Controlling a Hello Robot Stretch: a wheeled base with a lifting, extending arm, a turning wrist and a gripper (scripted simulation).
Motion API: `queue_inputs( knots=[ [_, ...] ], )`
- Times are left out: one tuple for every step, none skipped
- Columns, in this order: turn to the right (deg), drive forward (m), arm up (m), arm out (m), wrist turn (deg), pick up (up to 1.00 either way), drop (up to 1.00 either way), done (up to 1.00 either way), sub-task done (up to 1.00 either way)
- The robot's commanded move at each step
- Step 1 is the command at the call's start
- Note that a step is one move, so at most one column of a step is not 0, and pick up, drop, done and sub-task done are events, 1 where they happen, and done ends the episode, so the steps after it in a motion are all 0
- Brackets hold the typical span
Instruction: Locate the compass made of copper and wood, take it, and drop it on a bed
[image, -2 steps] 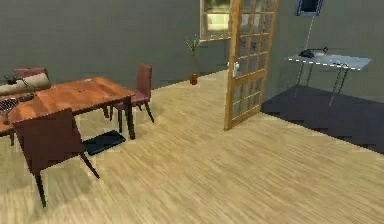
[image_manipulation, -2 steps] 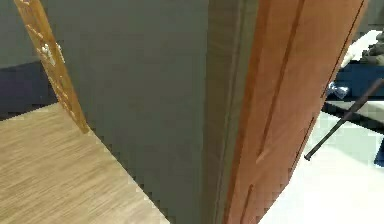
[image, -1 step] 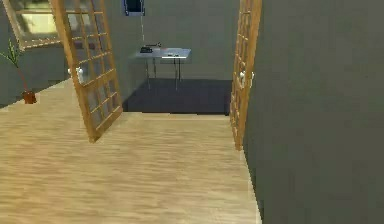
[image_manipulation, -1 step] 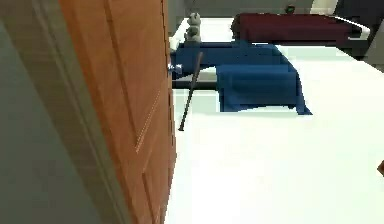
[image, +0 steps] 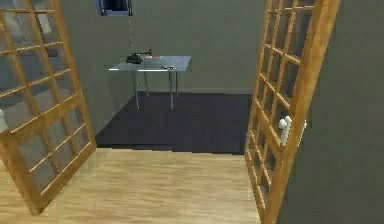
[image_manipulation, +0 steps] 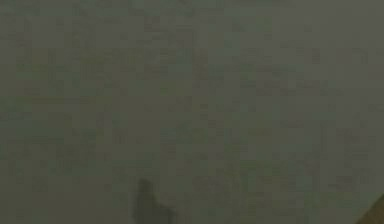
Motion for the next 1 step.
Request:
queue_inputs(
  knots=[
    [0.0,1.0,0.0,0.0,0.0,0.0,0.0,0.0,0.0]
  ],
)
